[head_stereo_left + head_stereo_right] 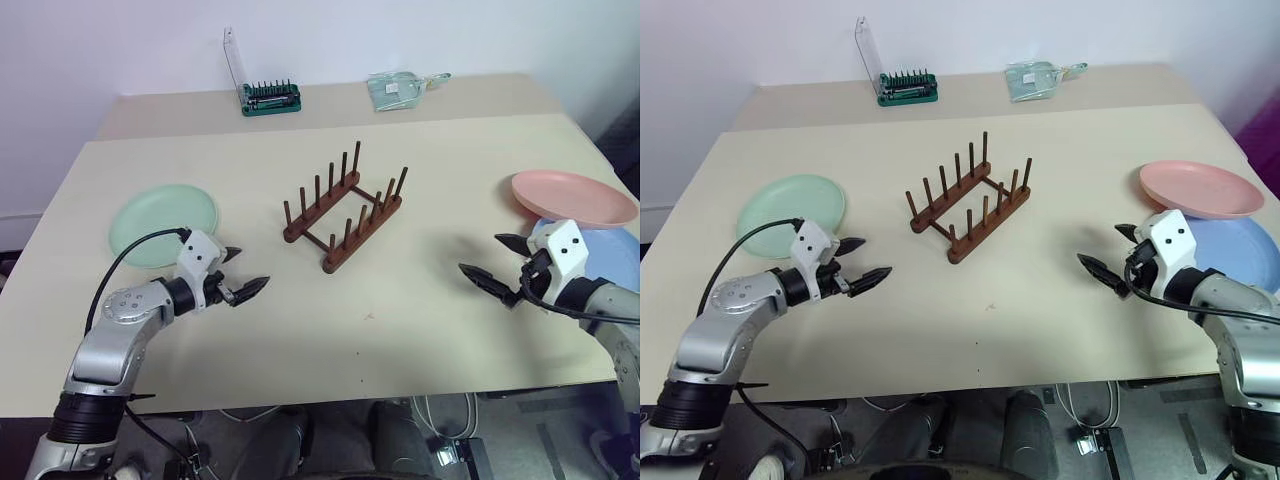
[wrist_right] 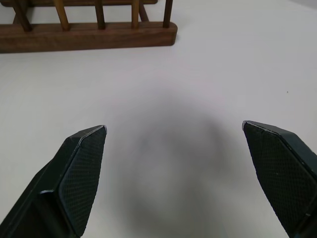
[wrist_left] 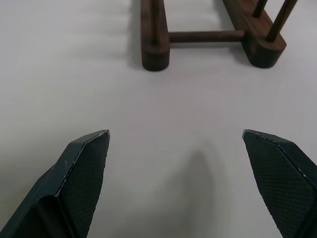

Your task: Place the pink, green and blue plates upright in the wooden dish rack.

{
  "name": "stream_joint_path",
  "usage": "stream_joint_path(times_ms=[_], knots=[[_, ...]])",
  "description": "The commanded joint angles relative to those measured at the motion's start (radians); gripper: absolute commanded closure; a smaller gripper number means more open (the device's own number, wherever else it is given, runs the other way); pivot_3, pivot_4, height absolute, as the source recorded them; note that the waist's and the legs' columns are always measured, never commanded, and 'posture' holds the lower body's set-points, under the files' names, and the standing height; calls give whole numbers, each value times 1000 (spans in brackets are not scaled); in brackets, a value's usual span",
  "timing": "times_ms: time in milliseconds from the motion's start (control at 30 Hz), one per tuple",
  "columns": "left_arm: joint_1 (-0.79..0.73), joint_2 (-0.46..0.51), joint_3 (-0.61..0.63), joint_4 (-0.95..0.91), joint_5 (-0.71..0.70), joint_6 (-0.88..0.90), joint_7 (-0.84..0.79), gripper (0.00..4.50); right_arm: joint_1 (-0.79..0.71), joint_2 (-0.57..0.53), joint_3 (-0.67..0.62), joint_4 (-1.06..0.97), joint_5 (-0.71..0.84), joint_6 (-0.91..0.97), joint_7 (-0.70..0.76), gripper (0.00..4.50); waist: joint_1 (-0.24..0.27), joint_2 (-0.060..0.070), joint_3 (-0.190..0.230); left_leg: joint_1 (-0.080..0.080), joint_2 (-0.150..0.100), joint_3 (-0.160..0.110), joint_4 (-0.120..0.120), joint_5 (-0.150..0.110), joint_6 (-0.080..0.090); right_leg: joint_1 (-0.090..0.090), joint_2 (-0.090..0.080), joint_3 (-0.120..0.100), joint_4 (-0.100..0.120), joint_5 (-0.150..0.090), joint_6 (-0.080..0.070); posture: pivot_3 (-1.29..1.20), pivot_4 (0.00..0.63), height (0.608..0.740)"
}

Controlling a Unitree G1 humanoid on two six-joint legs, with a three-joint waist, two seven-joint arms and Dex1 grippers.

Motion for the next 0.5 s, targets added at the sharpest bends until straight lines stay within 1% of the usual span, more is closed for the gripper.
stream_joint_path(times_ms=[33,233,300,400,433,500], knots=[[4,-5,-1,-34,0,-10,11,89,-54,2,-1,-9,10,-17,-12,0,-1,0,0,0,0,0,0,0,0,0,0,0,0,0,0,0,150,740],[28,-16,-14,-75,-15,0,20,89,-89,7,31,1,1,-26,-16,0,0,0,0,0,1,0,0,0,0,0,0,0,-1,0,0,0,150,740],[44,-17,-32,-109,-48,20,-9,89,-88,12,41,-17,2,-23,-21,0,1,0,0,0,1,0,0,0,0,0,0,0,-2,0,0,0,150,740],[56,-32,-98,-162,-65,48,-34,89,-82,27,64,-51,2,-18,-36,0,1,0,0,0,1,0,0,0,1,0,0,0,-2,0,0,0,150,740],[50,-47,-139,-170,-40,40,-21,89,-80,30,67,-54,3,-19,-38,0,1,0,0,0,0,0,0,0,1,0,0,0,-2,0,0,0,150,740],[42,-65,-179,-158,3,17,0,89,-78,46,84,-81,2,-9,-56,0,1,0,0,0,0,0,0,0,0,1,0,0,-2,0,0,0,150,740]])
